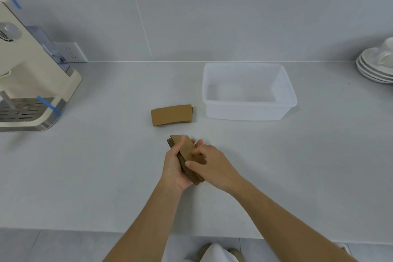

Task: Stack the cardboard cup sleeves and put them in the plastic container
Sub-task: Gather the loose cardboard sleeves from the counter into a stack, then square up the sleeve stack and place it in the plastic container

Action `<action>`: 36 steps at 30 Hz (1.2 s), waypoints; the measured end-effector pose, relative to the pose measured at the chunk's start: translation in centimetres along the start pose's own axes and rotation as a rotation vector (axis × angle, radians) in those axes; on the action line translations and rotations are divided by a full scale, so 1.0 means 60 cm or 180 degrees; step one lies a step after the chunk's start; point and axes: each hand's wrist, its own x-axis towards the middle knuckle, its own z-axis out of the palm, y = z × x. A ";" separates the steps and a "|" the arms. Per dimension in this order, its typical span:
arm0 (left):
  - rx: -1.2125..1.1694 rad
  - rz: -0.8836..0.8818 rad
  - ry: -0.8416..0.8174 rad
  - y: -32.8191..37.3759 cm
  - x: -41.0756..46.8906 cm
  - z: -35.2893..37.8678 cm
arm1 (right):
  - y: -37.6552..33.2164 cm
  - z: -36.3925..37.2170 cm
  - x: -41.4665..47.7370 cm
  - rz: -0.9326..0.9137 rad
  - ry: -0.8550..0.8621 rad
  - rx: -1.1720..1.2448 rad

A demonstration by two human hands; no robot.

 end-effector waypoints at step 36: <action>0.1631 -0.0926 -0.1816 0.014 -0.028 0.045 | -0.022 -0.159 0.029 -0.0420 -0.0917 0.0393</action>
